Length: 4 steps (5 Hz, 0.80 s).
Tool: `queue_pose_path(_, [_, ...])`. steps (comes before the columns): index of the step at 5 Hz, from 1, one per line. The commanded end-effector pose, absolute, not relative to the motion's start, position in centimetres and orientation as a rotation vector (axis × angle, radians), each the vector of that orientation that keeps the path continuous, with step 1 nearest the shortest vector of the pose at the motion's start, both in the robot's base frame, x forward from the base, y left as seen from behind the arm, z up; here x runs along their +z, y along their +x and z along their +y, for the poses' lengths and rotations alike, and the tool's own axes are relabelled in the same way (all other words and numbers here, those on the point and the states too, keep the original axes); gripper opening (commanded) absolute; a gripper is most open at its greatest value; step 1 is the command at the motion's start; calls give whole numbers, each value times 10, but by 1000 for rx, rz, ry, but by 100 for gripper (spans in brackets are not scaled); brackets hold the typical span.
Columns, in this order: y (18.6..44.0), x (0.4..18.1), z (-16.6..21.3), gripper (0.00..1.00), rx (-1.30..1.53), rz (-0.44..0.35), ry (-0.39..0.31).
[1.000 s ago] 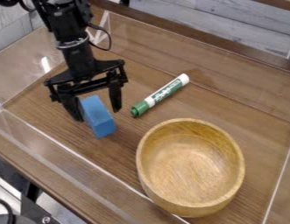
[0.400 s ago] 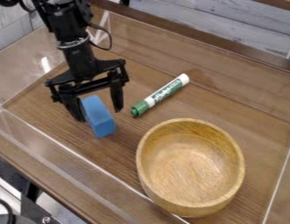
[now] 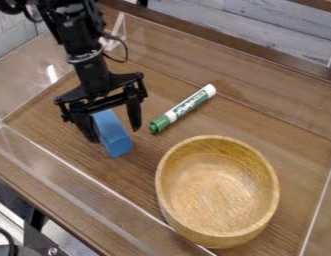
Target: Put the blue block in the brown bowl
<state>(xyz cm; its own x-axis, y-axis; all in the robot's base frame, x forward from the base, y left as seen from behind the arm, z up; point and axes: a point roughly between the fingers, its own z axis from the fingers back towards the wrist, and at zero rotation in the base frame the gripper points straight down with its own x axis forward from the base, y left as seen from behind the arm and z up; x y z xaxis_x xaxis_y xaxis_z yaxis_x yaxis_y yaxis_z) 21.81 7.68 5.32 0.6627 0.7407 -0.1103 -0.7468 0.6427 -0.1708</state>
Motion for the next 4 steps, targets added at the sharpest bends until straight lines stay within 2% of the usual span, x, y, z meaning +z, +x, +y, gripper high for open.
queue_pose_path(1, [222,54,82,100,869,-9,-213])
queue_pose_path(2, [223,48,82,100,882,-13,-215])
queue_pose_path(3, [223,45,83,0,888,-16,-215])
queue_pose_path(4, [224,50,85,0,877,-22,-196])
